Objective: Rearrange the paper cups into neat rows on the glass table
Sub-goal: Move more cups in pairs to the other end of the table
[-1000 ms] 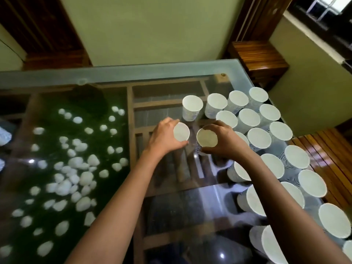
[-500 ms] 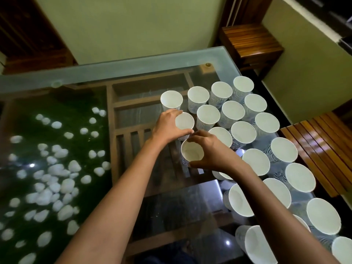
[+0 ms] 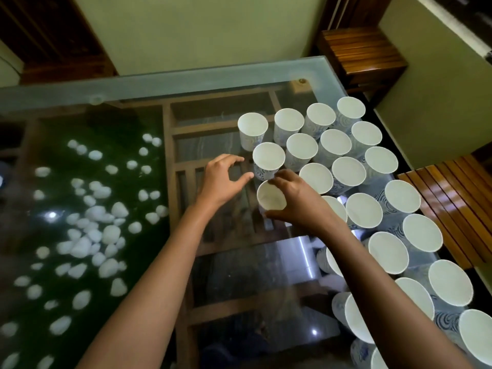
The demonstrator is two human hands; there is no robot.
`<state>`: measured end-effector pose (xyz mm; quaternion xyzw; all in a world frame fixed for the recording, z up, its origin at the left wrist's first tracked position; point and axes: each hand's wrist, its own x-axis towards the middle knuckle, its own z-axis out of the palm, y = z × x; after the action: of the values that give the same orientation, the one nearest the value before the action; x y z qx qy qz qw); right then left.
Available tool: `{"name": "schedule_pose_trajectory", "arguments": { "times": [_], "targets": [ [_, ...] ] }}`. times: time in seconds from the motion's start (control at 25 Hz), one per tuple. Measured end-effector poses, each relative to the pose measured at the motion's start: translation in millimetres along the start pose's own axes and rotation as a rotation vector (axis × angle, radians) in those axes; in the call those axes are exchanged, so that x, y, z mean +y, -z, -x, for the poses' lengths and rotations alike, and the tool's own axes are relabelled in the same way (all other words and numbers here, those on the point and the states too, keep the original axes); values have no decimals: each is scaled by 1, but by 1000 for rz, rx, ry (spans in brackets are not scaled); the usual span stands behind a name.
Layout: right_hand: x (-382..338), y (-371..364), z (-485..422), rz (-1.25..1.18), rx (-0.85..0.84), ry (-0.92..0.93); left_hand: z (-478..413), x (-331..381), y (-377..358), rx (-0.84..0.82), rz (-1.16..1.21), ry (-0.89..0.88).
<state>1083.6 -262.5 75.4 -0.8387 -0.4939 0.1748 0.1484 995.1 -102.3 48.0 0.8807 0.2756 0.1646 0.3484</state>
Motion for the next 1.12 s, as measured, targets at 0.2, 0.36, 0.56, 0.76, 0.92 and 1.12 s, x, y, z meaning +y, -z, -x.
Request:
{"name": "schedule_pose_trajectory", "arguments": {
  "times": [0.2,0.36,0.56,0.76,0.92,1.12],
  "targets": [
    [-51,-3,17,3,68,85,86,-32,56,33,-28,64],
    [-131,-38,29,-83,-32,233,175,-70,115,59,-74,181],
    [-261,-103,39,-164,-226,433,301,-137,208,160,-144,398],
    [-373,-158,43,-135,-368,600,390,-184,281,392,-252,505],
    [-437,-194,41,-49,-387,679,431,-215,313,418,-274,583],
    [-486,-227,22,153,-317,817,451,-239,324,309,-256,591]
  ]
}}
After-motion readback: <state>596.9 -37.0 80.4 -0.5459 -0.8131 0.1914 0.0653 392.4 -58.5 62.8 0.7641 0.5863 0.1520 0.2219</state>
